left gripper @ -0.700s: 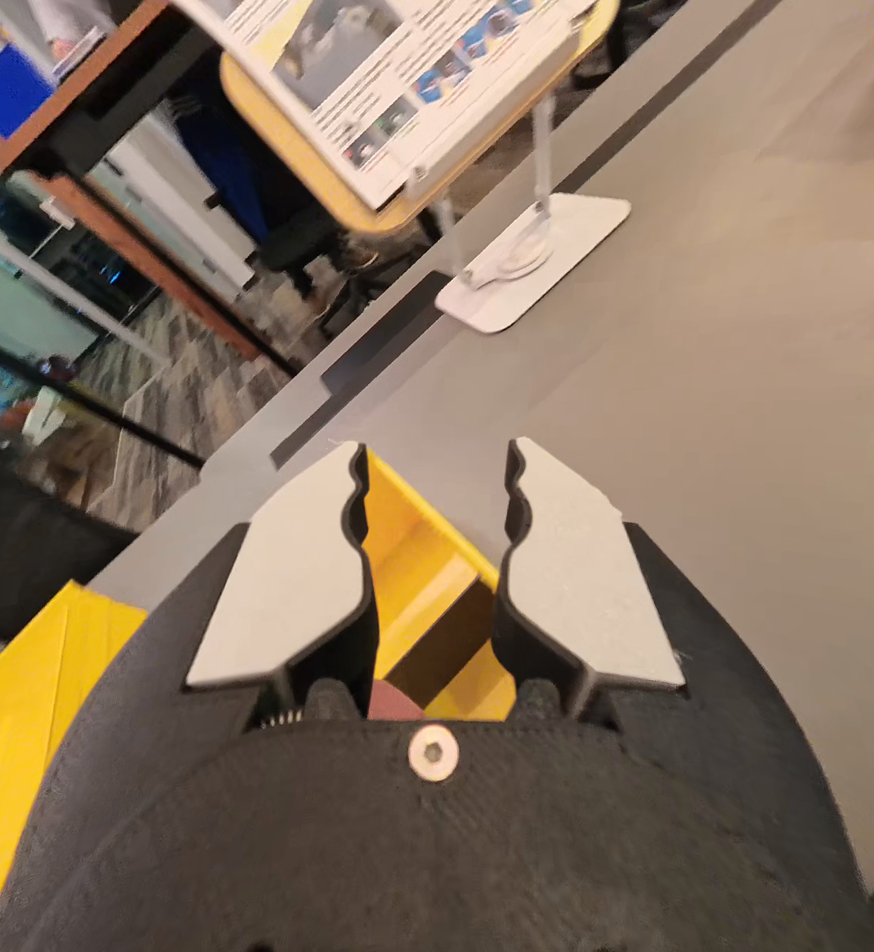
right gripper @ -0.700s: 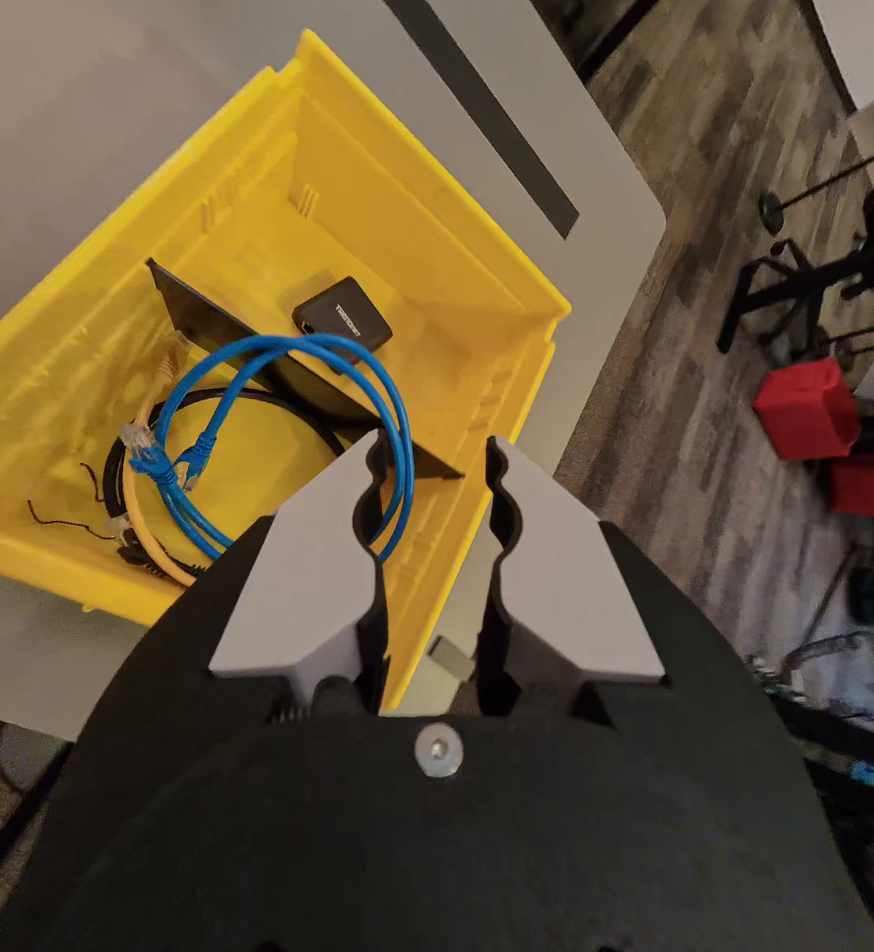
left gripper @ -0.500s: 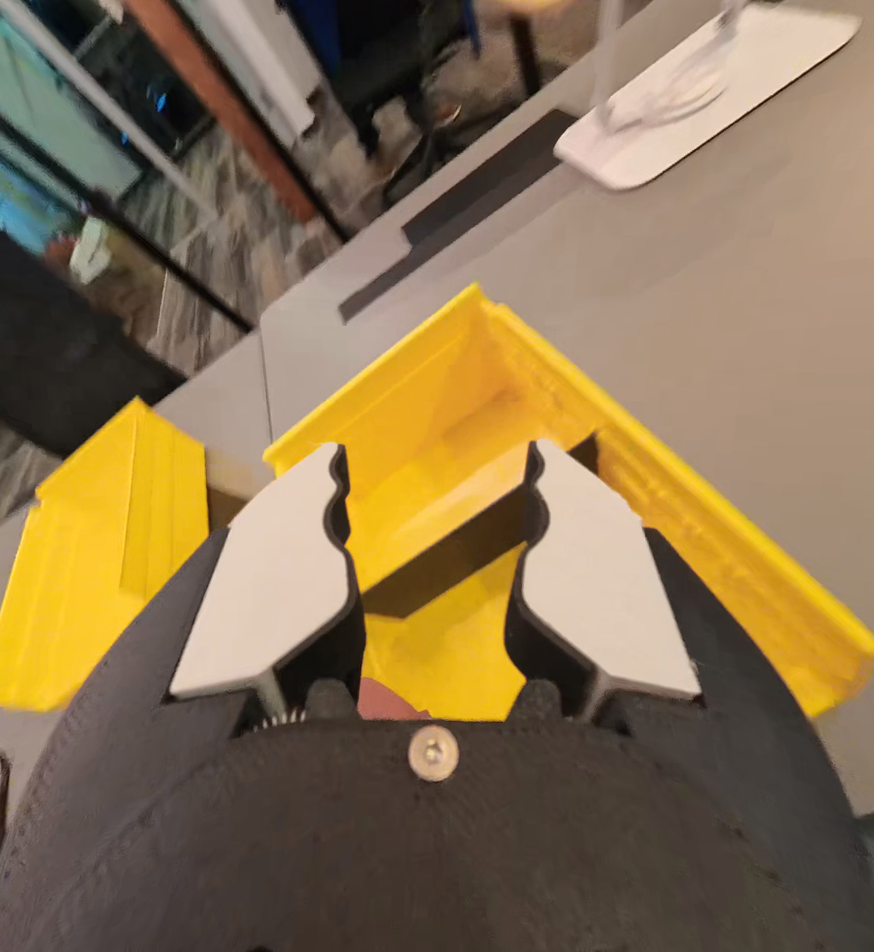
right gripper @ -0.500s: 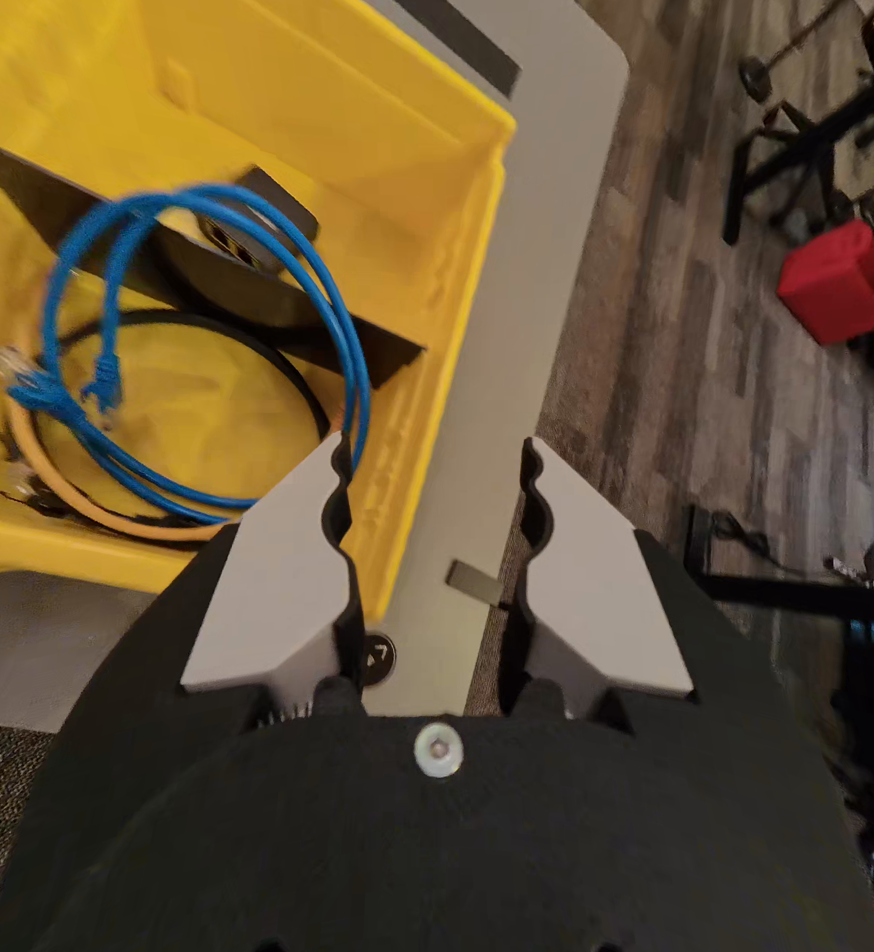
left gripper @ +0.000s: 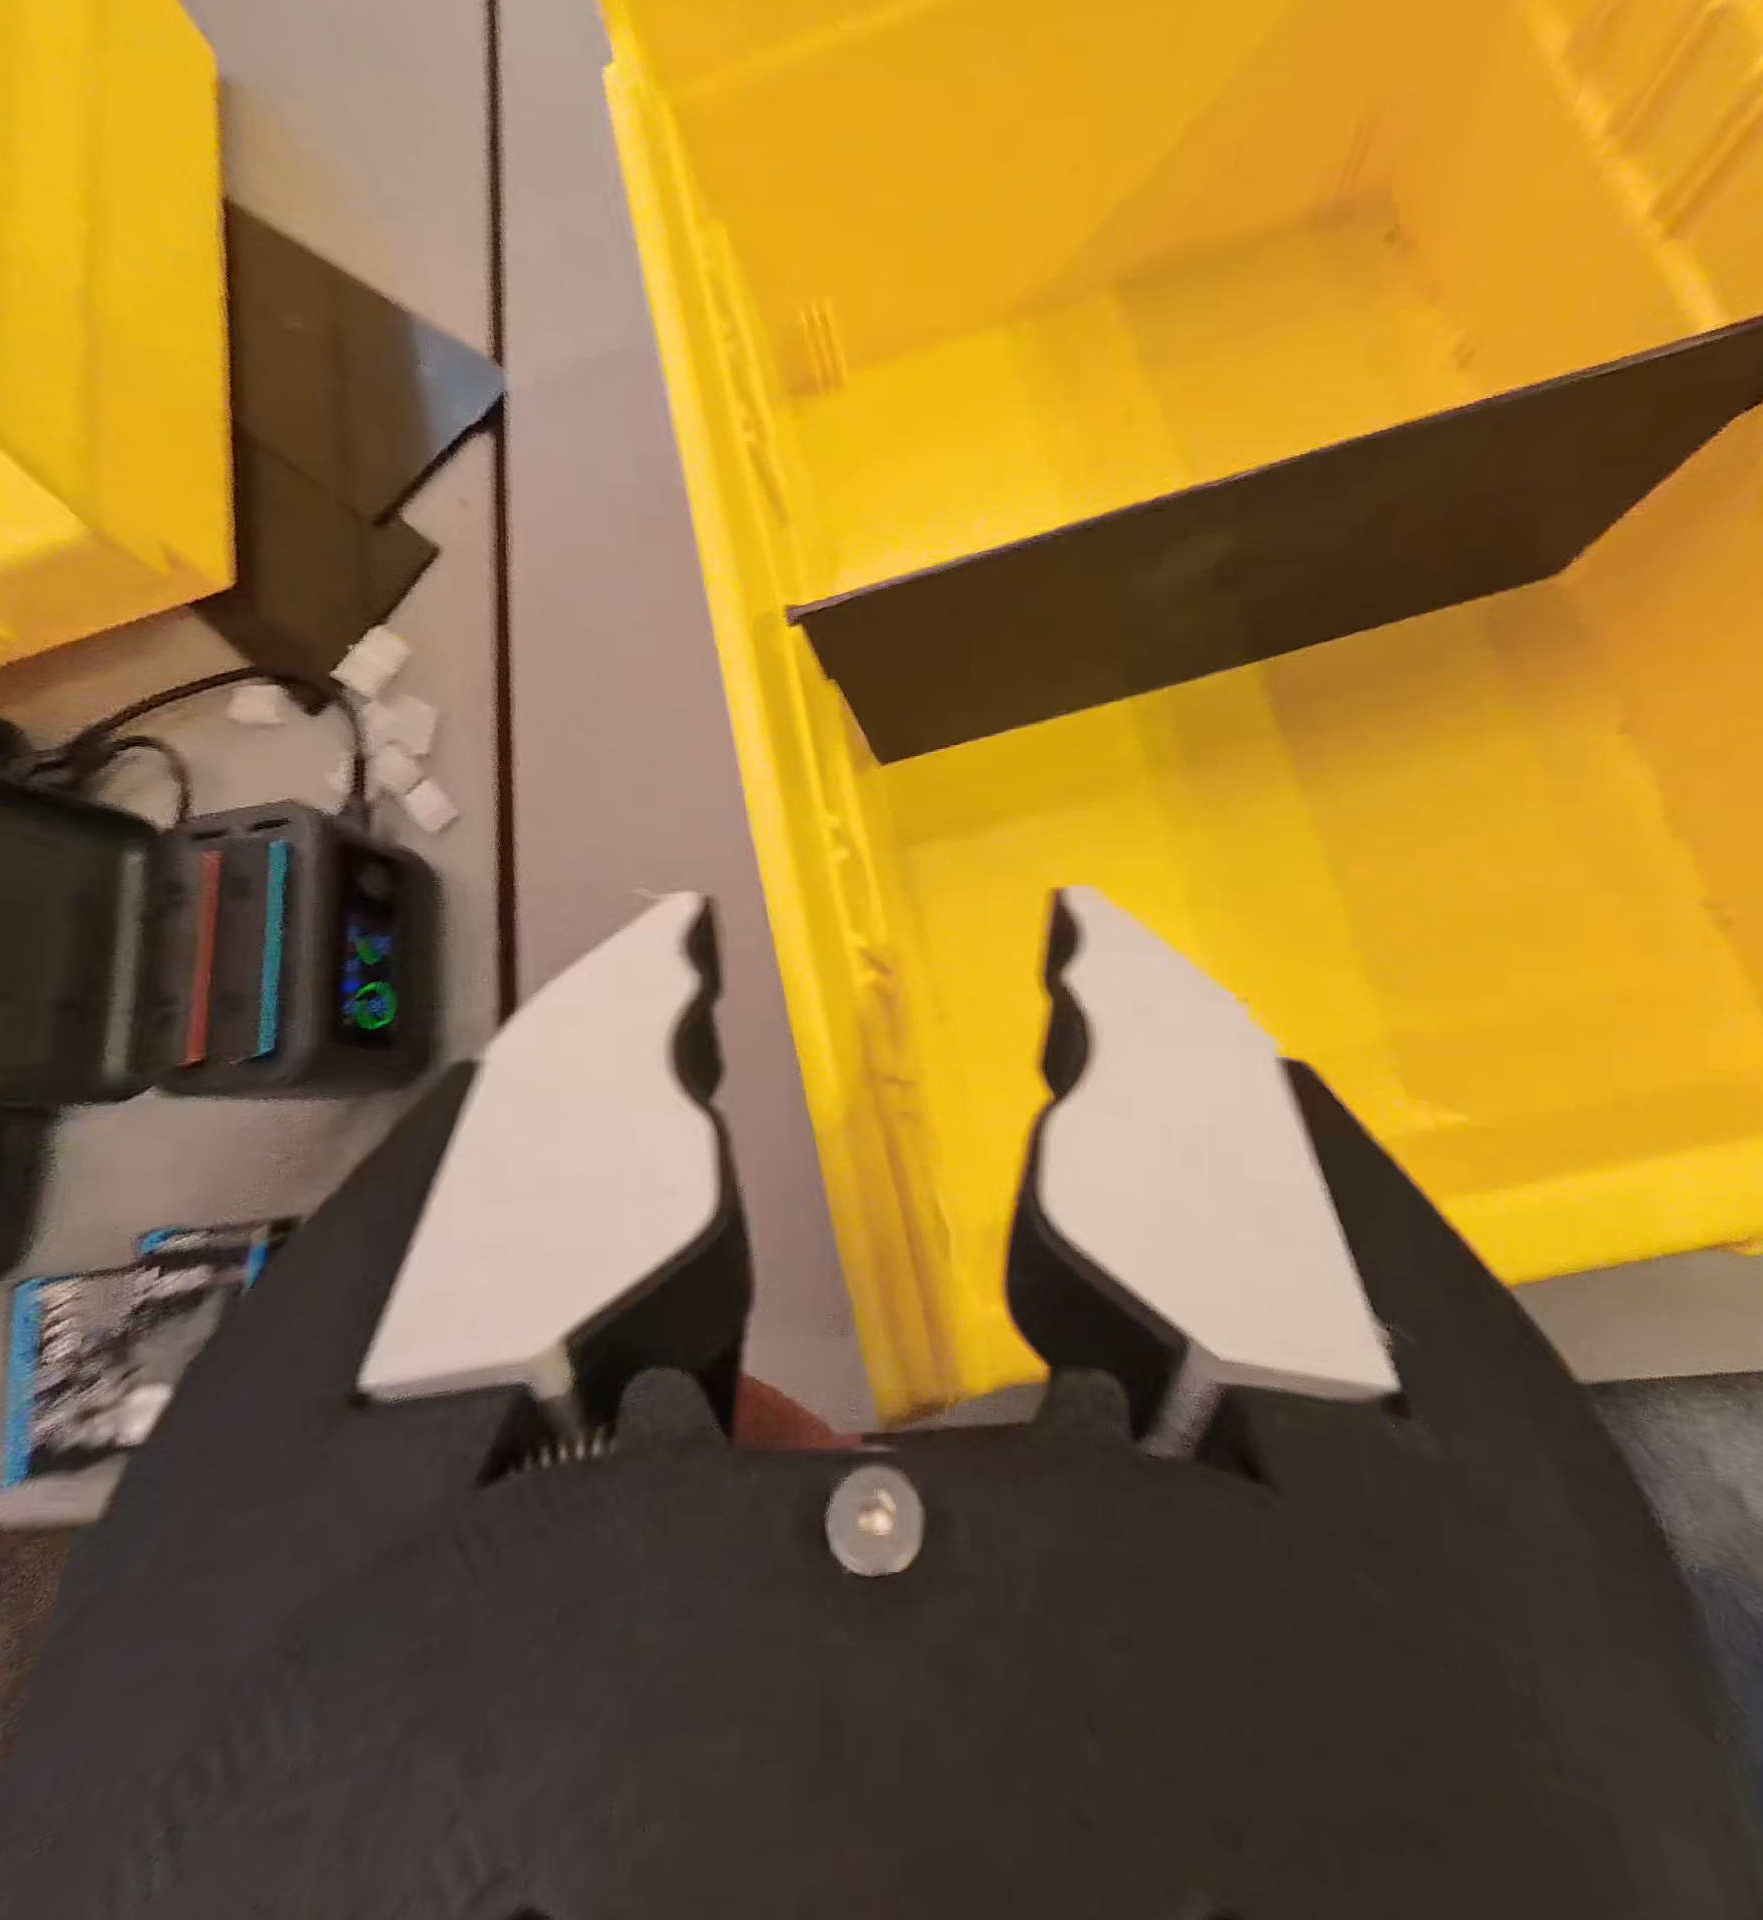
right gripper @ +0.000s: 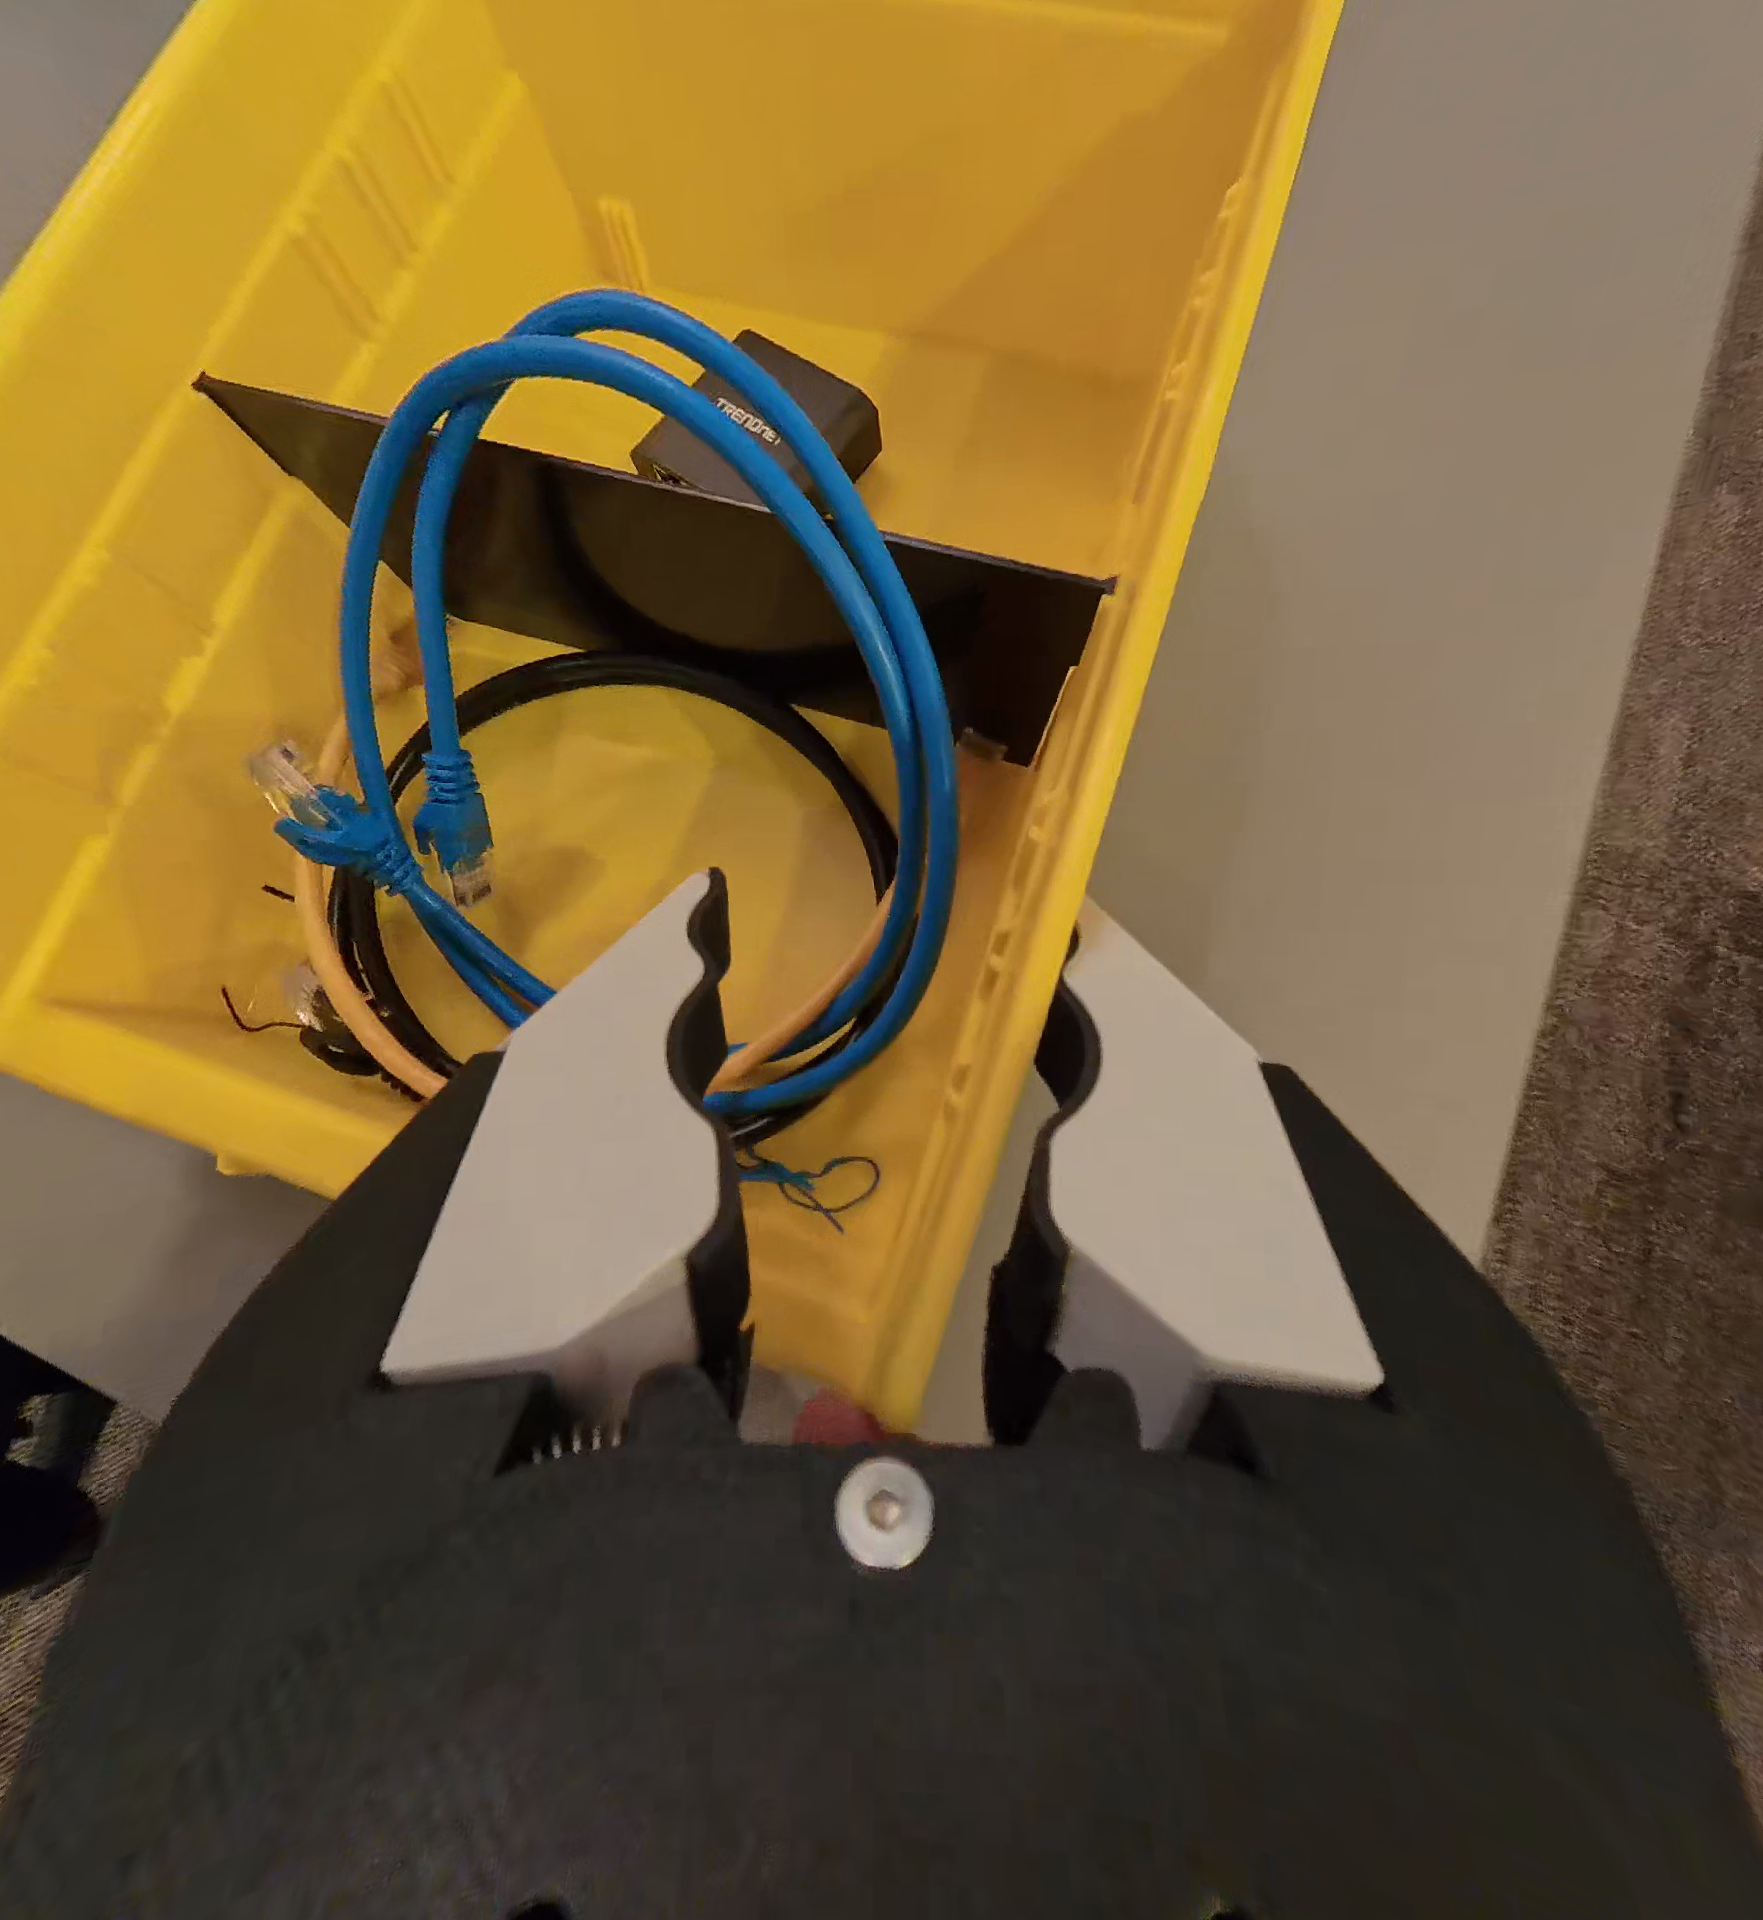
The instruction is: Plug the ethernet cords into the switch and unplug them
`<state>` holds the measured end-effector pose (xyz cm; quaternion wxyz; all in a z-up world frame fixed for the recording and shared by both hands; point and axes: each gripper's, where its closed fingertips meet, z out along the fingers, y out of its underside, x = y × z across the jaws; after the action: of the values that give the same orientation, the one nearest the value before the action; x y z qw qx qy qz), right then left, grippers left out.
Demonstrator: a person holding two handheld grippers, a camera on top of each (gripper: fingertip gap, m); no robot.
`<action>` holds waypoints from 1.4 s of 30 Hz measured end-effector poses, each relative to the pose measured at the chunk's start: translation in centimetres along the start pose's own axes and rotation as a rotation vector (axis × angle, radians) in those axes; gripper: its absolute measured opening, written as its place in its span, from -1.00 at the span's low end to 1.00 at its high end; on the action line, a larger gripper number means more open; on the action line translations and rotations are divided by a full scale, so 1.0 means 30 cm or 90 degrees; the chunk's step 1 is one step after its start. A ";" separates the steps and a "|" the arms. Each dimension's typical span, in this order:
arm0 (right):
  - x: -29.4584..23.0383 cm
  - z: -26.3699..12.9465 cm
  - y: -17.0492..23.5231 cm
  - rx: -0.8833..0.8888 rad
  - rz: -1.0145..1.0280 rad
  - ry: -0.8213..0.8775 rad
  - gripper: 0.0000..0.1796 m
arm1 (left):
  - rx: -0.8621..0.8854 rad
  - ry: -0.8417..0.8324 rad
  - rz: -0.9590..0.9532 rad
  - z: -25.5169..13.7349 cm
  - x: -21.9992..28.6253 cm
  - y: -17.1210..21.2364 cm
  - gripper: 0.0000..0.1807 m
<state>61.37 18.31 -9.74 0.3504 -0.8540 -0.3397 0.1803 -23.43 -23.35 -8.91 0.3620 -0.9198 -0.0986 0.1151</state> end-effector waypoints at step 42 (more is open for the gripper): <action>-1.321 0.584 -0.422 0.006 -0.060 -0.285 -0.19 | 0.277 0.087 -0.190 -0.267 -0.074 -0.125 -0.92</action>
<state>18.13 5.28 -9.91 0.2780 -0.7742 -0.4479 0.3503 -23.64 -26.40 -0.31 0.5695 -0.8015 -0.1816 0.0167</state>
